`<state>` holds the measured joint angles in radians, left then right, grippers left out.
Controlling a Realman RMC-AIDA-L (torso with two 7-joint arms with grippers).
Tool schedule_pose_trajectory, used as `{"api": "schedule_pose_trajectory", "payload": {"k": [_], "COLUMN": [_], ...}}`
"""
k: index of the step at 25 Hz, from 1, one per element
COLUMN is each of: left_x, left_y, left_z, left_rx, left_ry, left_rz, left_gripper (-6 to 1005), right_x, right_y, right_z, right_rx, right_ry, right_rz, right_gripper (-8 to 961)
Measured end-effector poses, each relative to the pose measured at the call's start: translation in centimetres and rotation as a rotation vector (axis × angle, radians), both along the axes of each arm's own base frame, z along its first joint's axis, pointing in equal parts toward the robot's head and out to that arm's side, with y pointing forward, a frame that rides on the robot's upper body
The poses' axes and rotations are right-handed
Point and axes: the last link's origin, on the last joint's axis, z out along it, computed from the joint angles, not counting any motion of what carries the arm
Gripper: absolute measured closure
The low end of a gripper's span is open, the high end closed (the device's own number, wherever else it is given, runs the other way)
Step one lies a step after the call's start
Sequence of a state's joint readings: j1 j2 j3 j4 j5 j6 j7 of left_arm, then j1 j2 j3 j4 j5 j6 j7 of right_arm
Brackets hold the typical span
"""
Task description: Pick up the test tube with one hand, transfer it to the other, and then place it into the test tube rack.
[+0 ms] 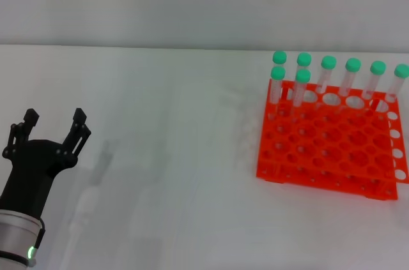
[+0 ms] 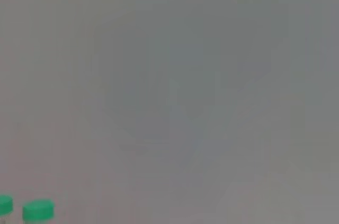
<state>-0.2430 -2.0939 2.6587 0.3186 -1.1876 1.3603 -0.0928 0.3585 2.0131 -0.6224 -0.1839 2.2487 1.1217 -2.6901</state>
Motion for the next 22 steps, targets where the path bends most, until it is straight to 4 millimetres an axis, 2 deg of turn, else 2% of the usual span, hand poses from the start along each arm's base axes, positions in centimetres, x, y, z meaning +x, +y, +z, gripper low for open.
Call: {"api": "schedule_pose_trajectory", "payload": {"k": [22], "left_x": [0.15], "left_y": [0.30], "left_z": [0.14], "left_rx": [0.001], "left_ry": [0.008], "left_rz": [-0.013], "left_gripper": [105], "right_x": [0.61], "right_y": [-0.47], "right_z": [-0.06], "right_rx": [0.039], "right_ry": [0.057], "right_rz": [-0.043], "right_gripper": [121]}}
